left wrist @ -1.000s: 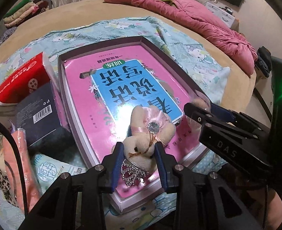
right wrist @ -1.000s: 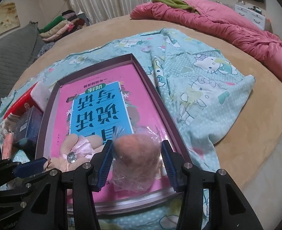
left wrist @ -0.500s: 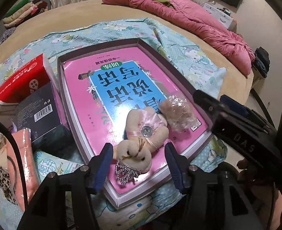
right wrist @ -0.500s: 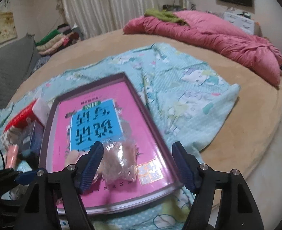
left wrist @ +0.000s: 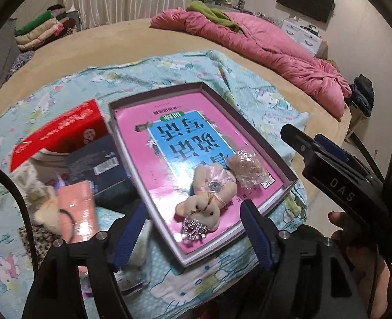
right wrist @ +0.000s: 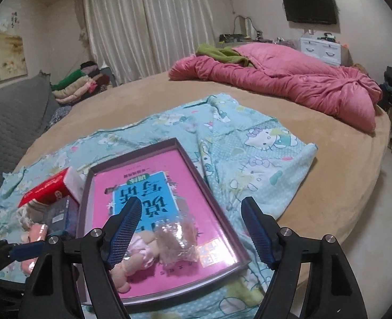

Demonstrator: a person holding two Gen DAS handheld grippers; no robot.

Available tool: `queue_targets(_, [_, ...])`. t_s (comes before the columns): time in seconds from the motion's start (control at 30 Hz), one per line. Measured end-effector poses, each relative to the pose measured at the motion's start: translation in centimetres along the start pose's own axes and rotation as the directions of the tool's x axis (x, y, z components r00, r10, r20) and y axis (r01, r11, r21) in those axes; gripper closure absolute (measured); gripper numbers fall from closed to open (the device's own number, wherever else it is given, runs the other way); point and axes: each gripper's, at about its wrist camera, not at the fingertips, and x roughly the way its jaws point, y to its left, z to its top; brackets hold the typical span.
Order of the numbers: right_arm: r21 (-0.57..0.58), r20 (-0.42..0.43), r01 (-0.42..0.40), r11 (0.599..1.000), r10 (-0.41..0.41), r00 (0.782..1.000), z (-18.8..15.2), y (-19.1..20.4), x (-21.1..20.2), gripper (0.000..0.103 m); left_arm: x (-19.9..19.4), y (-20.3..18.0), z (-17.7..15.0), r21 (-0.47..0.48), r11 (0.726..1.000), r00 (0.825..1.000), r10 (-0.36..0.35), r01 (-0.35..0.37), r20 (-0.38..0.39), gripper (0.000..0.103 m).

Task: Organize soft objects
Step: 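Withdraw both tools from the book box back toward the pile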

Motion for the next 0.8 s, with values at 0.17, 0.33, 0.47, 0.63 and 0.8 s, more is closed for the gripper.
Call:
queue_targets(0.17, [-0.028, 0.012, -0.014, 1.000, 0.015, 1.000, 0.2, 1.5, -1.2, 0.025, -2.4, 1.4, -0.4, -0.019, 0.999, 0.999, 0.034, -0.033, 0.038, 0.024])
queue_targets(0.33, [-0.046, 0.006, -0.042, 0.998, 0.043, 0.999, 0.3, 3.0, -2.3, 0.025, -4.1, 3.6, -0.7, -0.067, 0.995, 0.996, 0.073, -0.069, 0.060, 0.022])
queue_targets(0.47, [-0.062, 0.013, -0.065, 0.996, 0.066, 0.998, 0.2, 4.3, -3.4, 0.025, -5.2, 5.4, -1.1, -0.105, 0.991, 0.994, 0.093, -0.086, 0.061, 0.021])
queue_targets(0.63, [-0.087, -0.006, -0.116, 0.989, 0.116, 0.993, 0.5, 6.3, -4.4, 0.025, -7.4, 8.3, -1.2, -0.154, 0.980, 0.987, 0.140, -0.126, 0.081, 0.021])
queue_targets(0.8, [-0.119, -0.010, -0.166, 0.979, 0.166, 0.986, 0.9, 8.5, -5.6, 0.025, -9.9, 11.6, -1.2, -0.220, 0.964, 0.978, 0.176, -0.148, 0.111, 0.021])
